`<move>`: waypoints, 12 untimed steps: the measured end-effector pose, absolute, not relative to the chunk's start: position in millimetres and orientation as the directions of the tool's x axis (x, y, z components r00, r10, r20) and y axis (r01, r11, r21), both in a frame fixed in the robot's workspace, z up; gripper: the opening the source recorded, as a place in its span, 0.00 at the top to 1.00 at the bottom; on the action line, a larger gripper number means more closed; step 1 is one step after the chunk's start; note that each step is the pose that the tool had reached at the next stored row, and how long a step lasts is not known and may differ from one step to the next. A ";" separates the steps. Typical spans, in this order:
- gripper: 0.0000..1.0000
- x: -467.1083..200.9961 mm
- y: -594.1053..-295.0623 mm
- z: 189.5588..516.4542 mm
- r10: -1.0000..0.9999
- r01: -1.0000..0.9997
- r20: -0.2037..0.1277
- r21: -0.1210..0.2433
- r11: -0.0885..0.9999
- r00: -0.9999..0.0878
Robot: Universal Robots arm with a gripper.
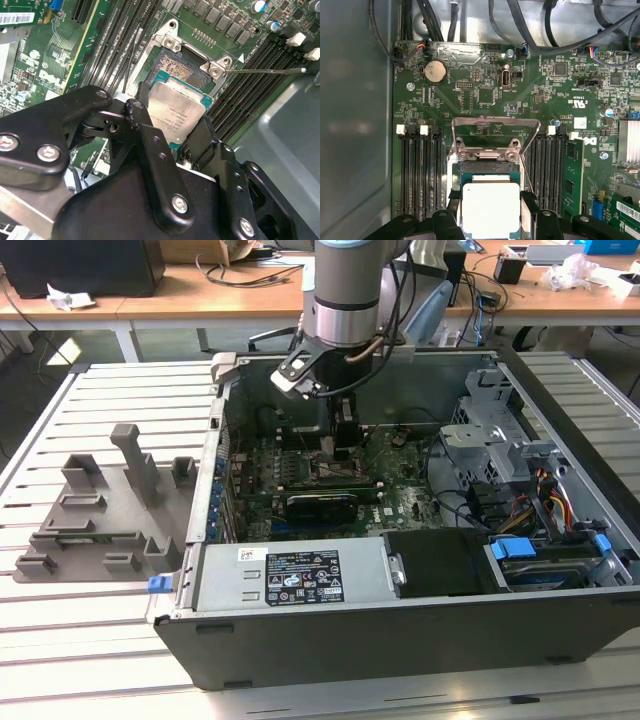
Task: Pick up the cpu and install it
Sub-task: 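Place the cpu into insertion slot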
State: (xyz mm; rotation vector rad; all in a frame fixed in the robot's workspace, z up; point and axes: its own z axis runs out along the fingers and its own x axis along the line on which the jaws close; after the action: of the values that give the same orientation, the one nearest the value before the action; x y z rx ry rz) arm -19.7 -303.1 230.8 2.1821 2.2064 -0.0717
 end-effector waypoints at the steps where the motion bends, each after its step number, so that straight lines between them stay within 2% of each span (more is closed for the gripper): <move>1: 0.45 -19.7 -303.1 229.9 0.998 1.000 -0.059 -0.006 0.011 -0.011; 10: 0.45 -19.8 -303.1 217.7 0.998 1.000 -0.060 -0.006 0.011 -0.011; 12: 0.45 -19.9 -303.0 216.3 0.998 1.000 -0.069 -0.007 0.011 -0.011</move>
State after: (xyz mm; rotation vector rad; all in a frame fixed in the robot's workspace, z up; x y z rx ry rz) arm -19.9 -303.0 216.3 2.1773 2.2011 -0.0824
